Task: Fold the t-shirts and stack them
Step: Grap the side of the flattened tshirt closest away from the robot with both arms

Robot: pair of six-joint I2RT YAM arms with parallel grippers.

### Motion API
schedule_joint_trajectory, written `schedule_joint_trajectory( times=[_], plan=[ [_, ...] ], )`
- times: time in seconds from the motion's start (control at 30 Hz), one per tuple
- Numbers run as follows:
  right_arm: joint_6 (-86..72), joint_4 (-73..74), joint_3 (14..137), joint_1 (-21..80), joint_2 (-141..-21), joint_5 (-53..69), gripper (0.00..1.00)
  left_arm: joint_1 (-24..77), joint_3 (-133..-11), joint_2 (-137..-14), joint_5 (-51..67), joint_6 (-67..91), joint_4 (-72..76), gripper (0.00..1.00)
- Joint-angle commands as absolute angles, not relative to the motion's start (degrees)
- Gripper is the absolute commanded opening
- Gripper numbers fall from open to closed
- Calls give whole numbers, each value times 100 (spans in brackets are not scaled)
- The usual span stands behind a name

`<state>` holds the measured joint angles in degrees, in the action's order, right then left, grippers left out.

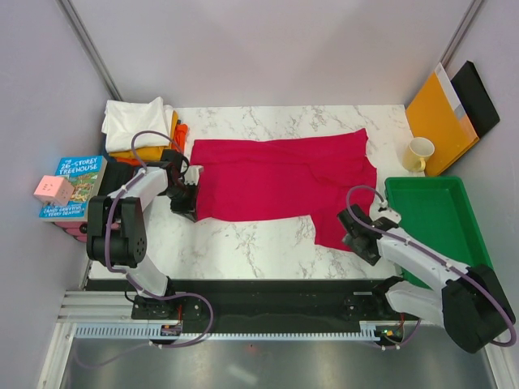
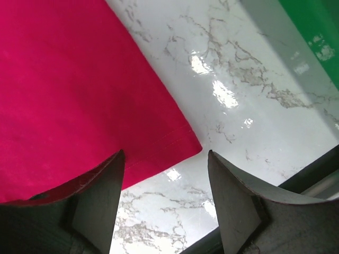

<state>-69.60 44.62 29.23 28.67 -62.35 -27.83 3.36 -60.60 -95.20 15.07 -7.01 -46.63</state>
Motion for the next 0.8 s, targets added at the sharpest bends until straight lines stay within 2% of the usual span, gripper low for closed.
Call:
schedule_joint_trajectory(
  times=[0.0, 0.13, 0.2, 0.23, 0.27, 0.33, 0.37, 0.43, 0.63, 0.77],
  plan=[
    [-7505, 4386, 2900, 2883, -6669, -3243, 68, 316, -6249, -9290, 1485, -773, -4764, 2],
    [-7497, 4359, 3093, 2883, -7092, -3165, 64, 316, -6319, -9316, 1512, -809, -4816, 2],
    [-7471, 4377, 3146, 2883, -7251, -3059, 56, 316, -6337, -9308, 1538, -826, -4825, 2],
    [-7497, 4403, 3138, 2883, -7268, -3067, 51, 316, -6363, -9308, 1547, -835, -4843, 2],
    [-7523, 4412, 3129, 2883, -7208, -3076, 35, 316, -6372, -9299, 1582, -835, -4851, 2],
    [-7558, 4412, 3076, 2883, -7128, -3076, 25, 316, -6398, -9281, 1600, -861, -4860, 2],
    [-7559, 4430, 3059, 2892, -7024, -3041, 15, 316, -6407, -9273, 1626, -861, -4878, 2],
    [-7576, 4517, 3024, 2883, -6900, -3015, 1, 316, -6399, -9246, 1652, -870, -4896, 2],
    [-7453, 4833, 3190, 3137, -6233, -3006, 0, 308, -6302, -9097, 1749, -896, -4931, 2],
    [-7374, 5246, 3593, 3654, -6100, -3120, 0, 308, -6205, -8807, 1881, -835, -4939, 2]
  ],
)
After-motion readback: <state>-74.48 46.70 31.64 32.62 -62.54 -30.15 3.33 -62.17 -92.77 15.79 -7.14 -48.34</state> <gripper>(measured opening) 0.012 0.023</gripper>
